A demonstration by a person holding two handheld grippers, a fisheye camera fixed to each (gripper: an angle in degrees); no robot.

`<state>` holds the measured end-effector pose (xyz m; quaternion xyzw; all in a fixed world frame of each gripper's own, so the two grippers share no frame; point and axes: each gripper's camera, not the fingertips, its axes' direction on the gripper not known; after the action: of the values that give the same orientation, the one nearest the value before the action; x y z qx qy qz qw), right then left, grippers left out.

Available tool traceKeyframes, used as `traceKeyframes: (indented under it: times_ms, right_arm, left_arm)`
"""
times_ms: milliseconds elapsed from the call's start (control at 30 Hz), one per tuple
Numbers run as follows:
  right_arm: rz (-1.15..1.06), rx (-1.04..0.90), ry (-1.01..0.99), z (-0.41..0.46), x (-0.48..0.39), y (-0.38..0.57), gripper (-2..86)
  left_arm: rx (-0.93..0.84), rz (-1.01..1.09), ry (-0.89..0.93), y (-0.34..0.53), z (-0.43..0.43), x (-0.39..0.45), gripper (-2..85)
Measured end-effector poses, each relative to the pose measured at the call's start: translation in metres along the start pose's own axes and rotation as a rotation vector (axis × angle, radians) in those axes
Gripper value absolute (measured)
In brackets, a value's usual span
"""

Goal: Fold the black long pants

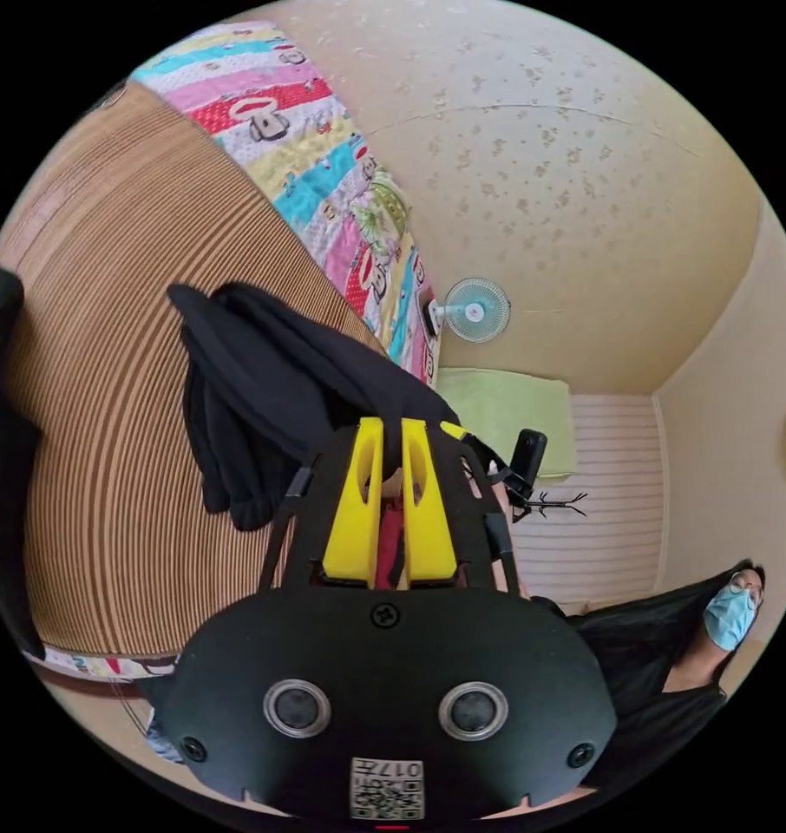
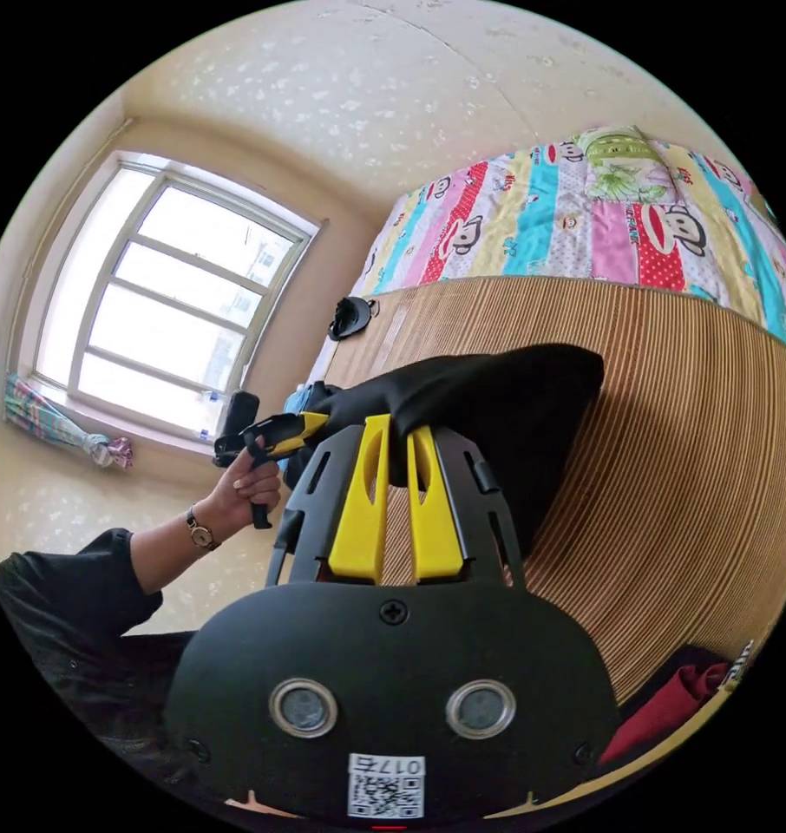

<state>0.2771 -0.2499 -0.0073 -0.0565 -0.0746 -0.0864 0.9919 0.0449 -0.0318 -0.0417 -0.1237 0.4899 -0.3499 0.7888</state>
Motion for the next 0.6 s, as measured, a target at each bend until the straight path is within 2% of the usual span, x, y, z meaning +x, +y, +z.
traceKeyframes:
  times_ms: [133, 300, 433, 600]
  right_arm:
    - [0.146, -0.075, -0.038, 0.035, 0.054, 0.08, 2.1]
    - [0.33, -0.195, -0.018, 0.068, 0.102, 0.133, 3.6]
    - [0.423, -0.145, -0.098, 0.059, 0.126, 0.13, 5.9]
    - [0.426, -0.118, -0.074, 0.05, 0.139, 0.09, 8.4]
  left_arm:
    - [-0.105, -0.109, -0.156, 0.045, 0.051, -0.038, 5.0]
    - [-0.156, -0.277, -0.162, 0.074, 0.085, -0.082, 5.6]
    - [-0.149, -0.302, -0.154, 0.059, 0.078, -0.086, 6.6]
    - [-0.175, -0.235, -0.202, 0.008, 0.068, -0.072, 8.0]
